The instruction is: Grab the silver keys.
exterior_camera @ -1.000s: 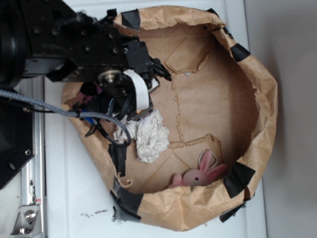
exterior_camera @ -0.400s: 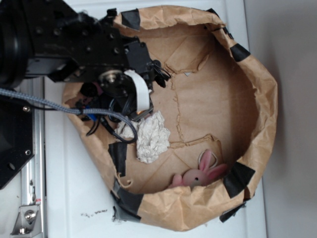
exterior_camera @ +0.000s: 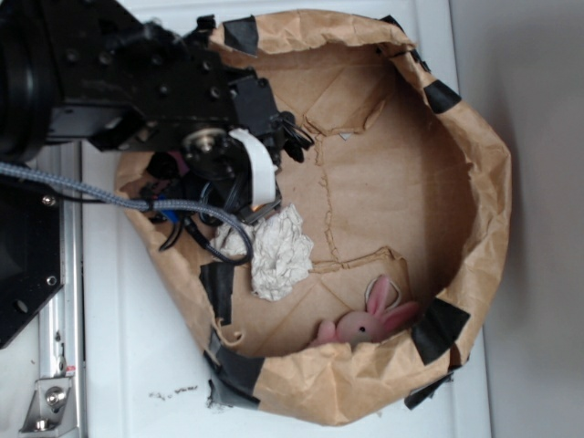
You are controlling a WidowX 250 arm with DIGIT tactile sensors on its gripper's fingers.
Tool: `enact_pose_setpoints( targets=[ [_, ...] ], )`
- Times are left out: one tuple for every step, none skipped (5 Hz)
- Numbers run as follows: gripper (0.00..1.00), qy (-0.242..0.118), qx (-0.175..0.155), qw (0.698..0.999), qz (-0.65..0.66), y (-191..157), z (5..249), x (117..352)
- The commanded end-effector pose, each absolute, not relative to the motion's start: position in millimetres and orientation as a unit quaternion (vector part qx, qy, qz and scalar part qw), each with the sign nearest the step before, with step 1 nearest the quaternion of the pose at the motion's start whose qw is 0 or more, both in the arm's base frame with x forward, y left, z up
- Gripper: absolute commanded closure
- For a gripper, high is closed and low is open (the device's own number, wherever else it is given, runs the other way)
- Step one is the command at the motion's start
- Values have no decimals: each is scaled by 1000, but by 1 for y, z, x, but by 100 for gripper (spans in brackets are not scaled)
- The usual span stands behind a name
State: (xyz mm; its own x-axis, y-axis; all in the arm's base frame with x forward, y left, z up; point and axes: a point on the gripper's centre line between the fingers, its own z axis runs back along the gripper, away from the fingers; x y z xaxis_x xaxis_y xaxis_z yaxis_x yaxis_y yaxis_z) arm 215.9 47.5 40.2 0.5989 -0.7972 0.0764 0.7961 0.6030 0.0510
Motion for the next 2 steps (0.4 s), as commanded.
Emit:
enact_pose_setpoints(
  targets=[
    [100, -50, 17, 944, -326, 43, 89, 253],
    [100, -36, -41, 978, -201, 42, 137, 279]
  ],
)
